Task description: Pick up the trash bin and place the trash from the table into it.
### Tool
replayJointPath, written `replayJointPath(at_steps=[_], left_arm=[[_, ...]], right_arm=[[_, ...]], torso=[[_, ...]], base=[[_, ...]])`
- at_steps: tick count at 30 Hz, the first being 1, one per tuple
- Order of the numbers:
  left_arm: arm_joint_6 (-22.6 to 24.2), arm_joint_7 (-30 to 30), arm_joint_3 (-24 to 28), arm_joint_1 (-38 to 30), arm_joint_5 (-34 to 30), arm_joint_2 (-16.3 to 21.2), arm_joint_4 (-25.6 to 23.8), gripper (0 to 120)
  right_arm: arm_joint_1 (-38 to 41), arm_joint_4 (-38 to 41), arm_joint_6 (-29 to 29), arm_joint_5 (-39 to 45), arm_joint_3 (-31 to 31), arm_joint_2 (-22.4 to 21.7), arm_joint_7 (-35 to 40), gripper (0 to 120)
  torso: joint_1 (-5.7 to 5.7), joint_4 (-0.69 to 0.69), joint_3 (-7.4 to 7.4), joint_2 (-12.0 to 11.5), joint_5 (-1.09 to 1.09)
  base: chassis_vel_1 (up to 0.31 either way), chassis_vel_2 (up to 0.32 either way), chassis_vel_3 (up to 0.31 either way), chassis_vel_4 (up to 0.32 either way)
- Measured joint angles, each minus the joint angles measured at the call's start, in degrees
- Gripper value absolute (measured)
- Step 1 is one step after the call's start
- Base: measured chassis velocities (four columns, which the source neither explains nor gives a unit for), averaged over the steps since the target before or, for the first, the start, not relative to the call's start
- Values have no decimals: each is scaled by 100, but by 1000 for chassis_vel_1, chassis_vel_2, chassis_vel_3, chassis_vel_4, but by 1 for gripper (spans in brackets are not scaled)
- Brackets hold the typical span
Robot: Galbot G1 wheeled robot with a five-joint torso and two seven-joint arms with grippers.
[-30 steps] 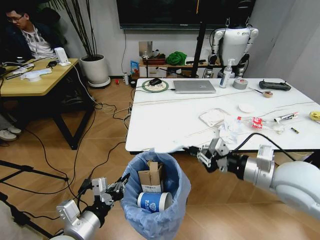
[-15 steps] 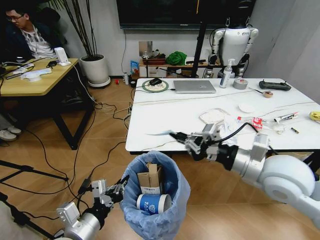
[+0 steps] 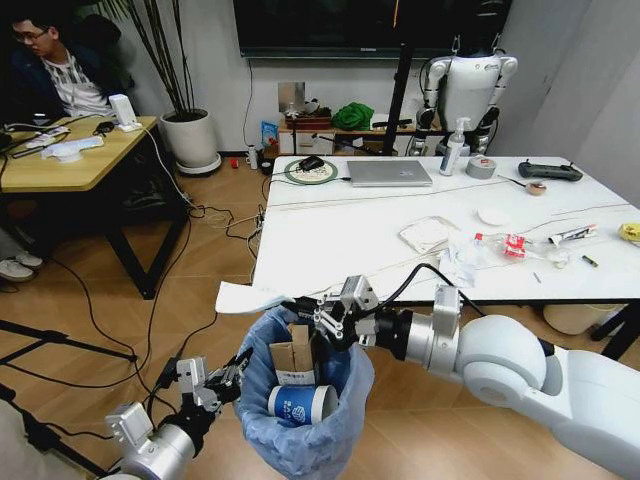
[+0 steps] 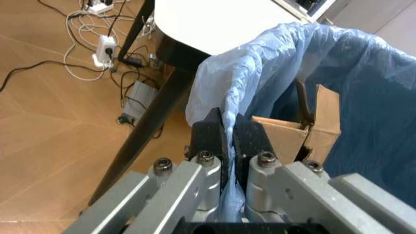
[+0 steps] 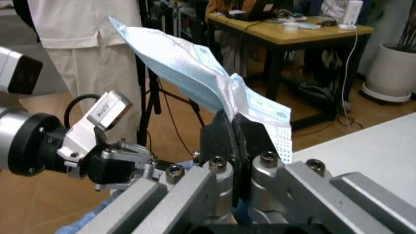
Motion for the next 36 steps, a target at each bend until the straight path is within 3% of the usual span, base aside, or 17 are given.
replayJointPath(at_steps=[12,16,20,24,31,36], left_arm=[[1,-2,-71,69,-6,-66,-73,0],[2,-2,-74,105,6,-79,-88,0],[3,-2,-77,116,17,-81,-88,0],[3,-3,-78,116,20,-80,-90,0],[3,-9,-63,104,30,-76,-90,0],[3,-12,-68,130,54,-80,-83,0]], right_arm=[[173,-48,-119,-259,-307,-2,-87,0],[118,-46,-119,-380,-286,-89,-126,8],[-1,-36,-106,-503,-151,-204,-164,28],[-137,3,-97,-535,-10,-294,-183,38],[-391,124,-33,-557,326,-524,-204,67],[-526,139,72,-344,759,-545,154,82]], torso=[[0,0,0,0,0],[0,0,0,0,1],[0,0,0,0,1],[0,0,0,0,1],[0,-1,0,2,1],[0,0,0,2,2]], base=[[0,0,0,0],[0,0,0,0],[0,0,0,0],[0,0,0,0],[0,0,0,0],[0,0,0,0]])
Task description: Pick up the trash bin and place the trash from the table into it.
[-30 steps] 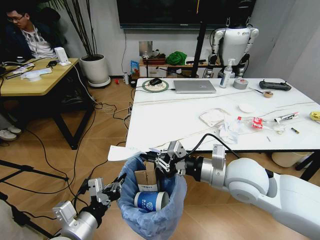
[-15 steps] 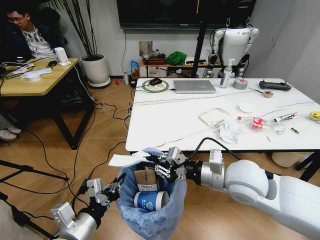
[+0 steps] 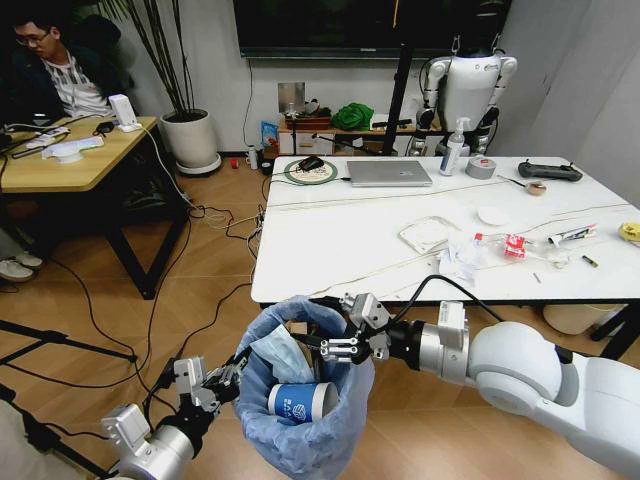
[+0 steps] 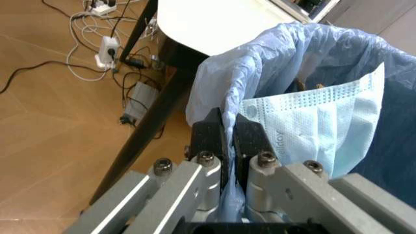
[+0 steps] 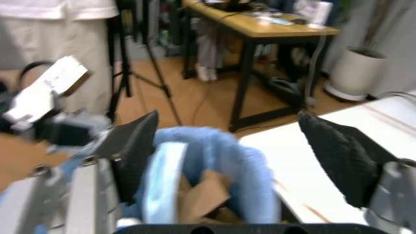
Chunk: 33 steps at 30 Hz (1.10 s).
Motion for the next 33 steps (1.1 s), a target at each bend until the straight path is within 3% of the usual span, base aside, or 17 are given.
replayJointPath(at_steps=[4,7,9,13,15,18,22,28,33], left_arm=[[1,3,-3,13,64,-27,14,0],[15,47,-41,6,105,-30,37,0],[15,74,-75,28,132,-54,41,0],[9,159,-236,197,296,-250,3,0],[0,193,-287,239,355,-304,-2,0],[-50,306,-446,429,542,-479,-21,0],[-76,378,-497,528,668,-575,-28,0],[-87,398,-499,528,715,-606,6,0],[-94,427,-450,522,768,-616,36,0]], right_arm=[[-695,-128,132,108,1141,-80,489,98],[-1527,-161,198,121,2202,-187,859,100],[-1658,-168,206,100,2336,-159,1093,100],[-1784,-191,-43,-114,2486,365,2566,100],[-1826,-243,-44,-67,2498,550,2836,100],[-1928,-538,190,23,2551,868,2715,100],[-2108,-779,444,9,2729,868,2334,100],[-2929,-836,601,-147,3679,870,1885,100],[-4170,-738,789,-511,4662,1025,1618,100]], torso=[[0,1,0,0,0],[-1,-7,-1,0,-2],[-1,-9,-1,0,-1],[-1,2,-1,0,-1],[-1,2,-1,0,0],[-1,1,0,0,0],[-1,2,0,0,-3],[-1,0,0,0,-5],[-1,-3,0,0,-1]], base=[[0,0,0,0],[-18,-5,6,-2],[-53,-15,2,-3],[0,0,0,0],[0,0,0,0],[0,0,0,0],[0,0,0,0],[0,0,0,0],[0,0,0,0]])
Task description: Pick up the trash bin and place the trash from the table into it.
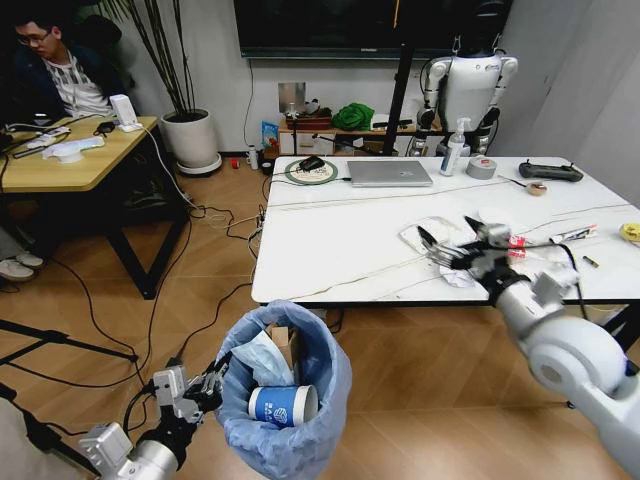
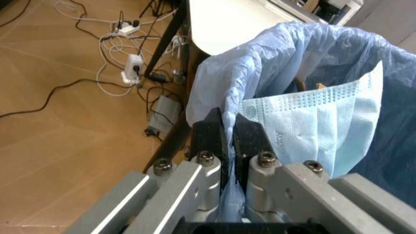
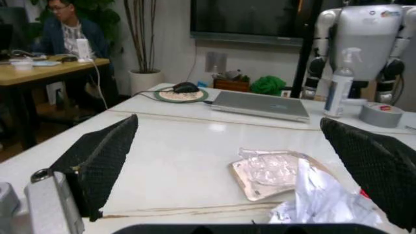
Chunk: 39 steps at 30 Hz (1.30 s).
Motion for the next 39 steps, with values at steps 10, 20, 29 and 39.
replayJointPath(at_steps=[10,20,29,39], left_arm=[[-48,93,54,65,134,-32,33,0],[-95,152,50,147,249,-28,16,0],[-121,194,75,200,346,-62,9,0],[-139,216,88,253,435,-132,-3,0]], right_arm=[[-1331,-129,658,-1089,894,703,-470,100],[-1878,-387,1266,-1464,1057,1300,-885,100],[-1865,-483,1290,-1502,965,1588,-900,100],[-1890,-489,1304,-1446,979,1649,-917,100]], torso=[[1,1,0,0,1],[0,2,0,-1,-1],[1,3,0,-1,-1],[1,3,0,-1,-1]], base=[[0,0,0,0],[0,0,0,0],[0,0,0,0],[0,0,0,0]])
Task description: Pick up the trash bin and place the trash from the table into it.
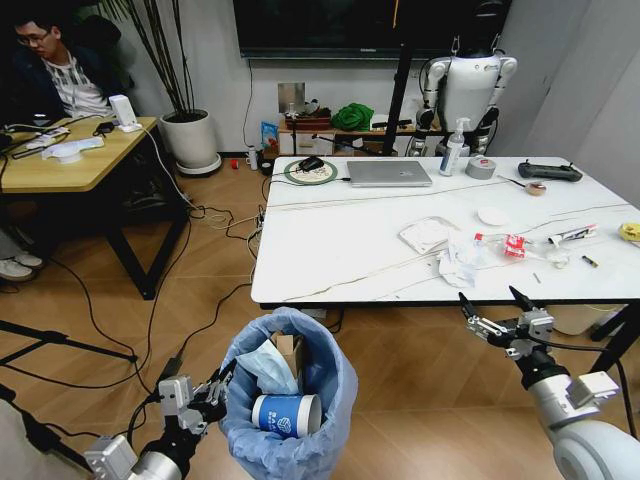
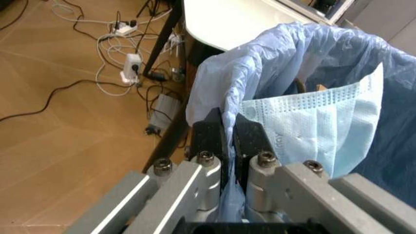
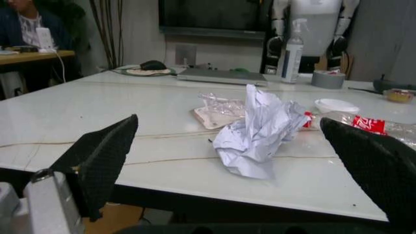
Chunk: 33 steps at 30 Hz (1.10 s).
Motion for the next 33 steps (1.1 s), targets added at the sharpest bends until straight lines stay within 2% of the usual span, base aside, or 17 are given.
replayJointPath(at_steps=[33], left_arm=[[-31,29,1,59,59,-34,-45,0]], right_arm=[[-24,38,21,64,-19,51,-3,100]], torso=[[0,0,0,0,0]], base=[[-46,-42,46,38]])
